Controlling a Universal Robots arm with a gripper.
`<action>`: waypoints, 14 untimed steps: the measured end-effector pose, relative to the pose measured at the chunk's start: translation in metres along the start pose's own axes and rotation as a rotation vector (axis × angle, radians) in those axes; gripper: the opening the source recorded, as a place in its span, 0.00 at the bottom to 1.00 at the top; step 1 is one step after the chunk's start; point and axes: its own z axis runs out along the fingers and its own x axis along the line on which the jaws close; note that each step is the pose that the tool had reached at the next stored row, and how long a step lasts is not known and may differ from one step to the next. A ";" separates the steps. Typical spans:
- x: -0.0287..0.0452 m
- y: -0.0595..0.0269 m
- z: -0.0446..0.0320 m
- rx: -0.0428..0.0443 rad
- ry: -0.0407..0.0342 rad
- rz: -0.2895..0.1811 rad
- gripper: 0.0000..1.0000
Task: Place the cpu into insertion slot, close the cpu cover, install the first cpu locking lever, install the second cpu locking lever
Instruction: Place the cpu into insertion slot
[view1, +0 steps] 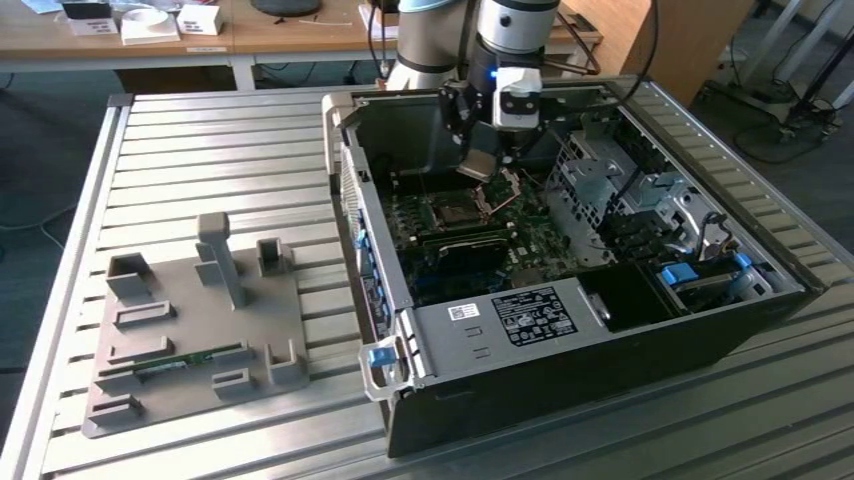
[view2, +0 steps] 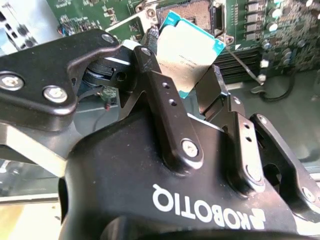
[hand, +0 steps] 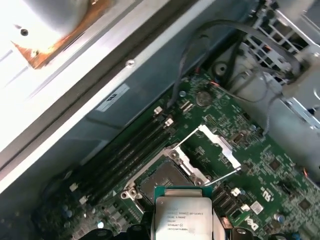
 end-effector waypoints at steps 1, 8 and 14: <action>0.0000 0.0000 0.0000 0.0000 -0.0015 0.019 0.54; 0.0000 0.0000 0.0000 0.0000 -0.0104 0.137 0.54; 0.0000 0.0000 0.0000 -0.0001 -0.0185 0.244 0.54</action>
